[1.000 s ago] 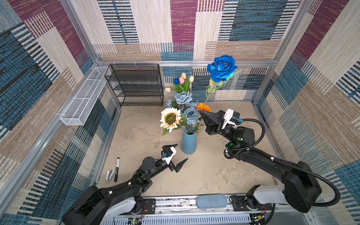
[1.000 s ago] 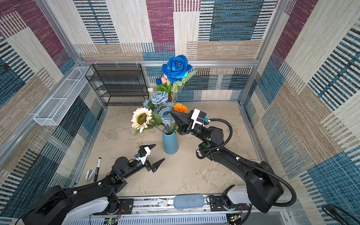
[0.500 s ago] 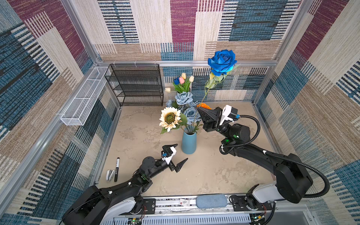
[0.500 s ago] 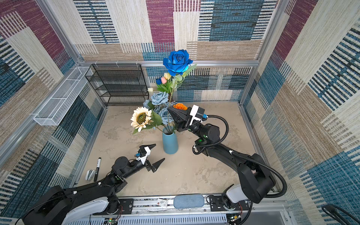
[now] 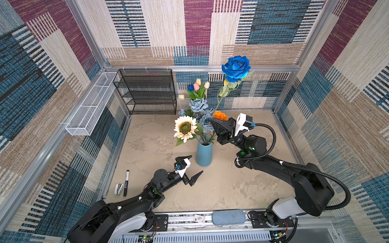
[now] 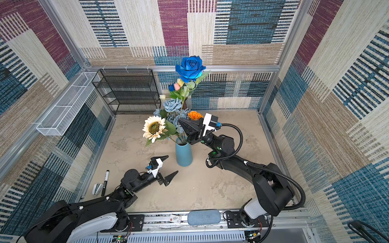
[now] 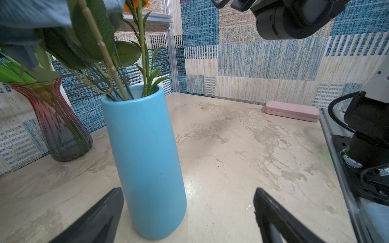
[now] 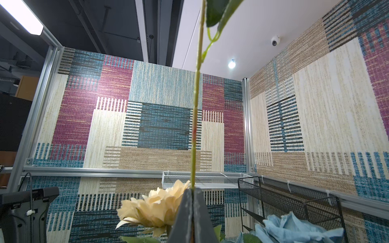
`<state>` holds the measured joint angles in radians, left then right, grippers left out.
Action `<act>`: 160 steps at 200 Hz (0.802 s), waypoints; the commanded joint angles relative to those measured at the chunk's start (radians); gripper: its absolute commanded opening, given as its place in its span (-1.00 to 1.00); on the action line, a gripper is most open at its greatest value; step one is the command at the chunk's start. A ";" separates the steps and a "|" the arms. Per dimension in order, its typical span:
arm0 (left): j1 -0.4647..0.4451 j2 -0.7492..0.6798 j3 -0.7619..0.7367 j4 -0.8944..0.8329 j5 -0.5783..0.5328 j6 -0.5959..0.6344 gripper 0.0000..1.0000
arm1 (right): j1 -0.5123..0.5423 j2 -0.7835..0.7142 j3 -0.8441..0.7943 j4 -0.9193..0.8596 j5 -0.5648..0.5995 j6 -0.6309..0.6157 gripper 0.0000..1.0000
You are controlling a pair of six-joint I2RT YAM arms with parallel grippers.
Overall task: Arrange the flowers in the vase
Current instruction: 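Carry the raised blue rose over the light-blue vase with the right gripper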
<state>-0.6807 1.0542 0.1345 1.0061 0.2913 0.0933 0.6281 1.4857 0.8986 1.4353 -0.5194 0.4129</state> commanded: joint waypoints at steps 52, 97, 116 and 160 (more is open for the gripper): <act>0.000 0.005 0.016 0.000 0.008 0.011 0.98 | 0.004 -0.099 0.042 -0.229 0.120 -0.139 -1.00; 0.000 0.030 0.009 0.045 0.013 0.002 0.98 | 0.004 -0.090 0.024 -0.142 0.067 -0.080 -1.00; 0.000 0.027 0.008 0.043 0.009 0.003 0.98 | 0.004 -0.071 0.013 -0.062 0.066 -0.038 -1.00; 0.000 0.026 0.011 0.033 0.014 0.005 0.98 | 0.010 -0.039 0.057 -0.014 0.047 0.007 -1.00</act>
<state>-0.6807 1.0805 0.1440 1.0065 0.2943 0.0929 0.6308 1.4380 0.9409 1.3376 -0.4526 0.3775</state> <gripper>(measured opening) 0.990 0.059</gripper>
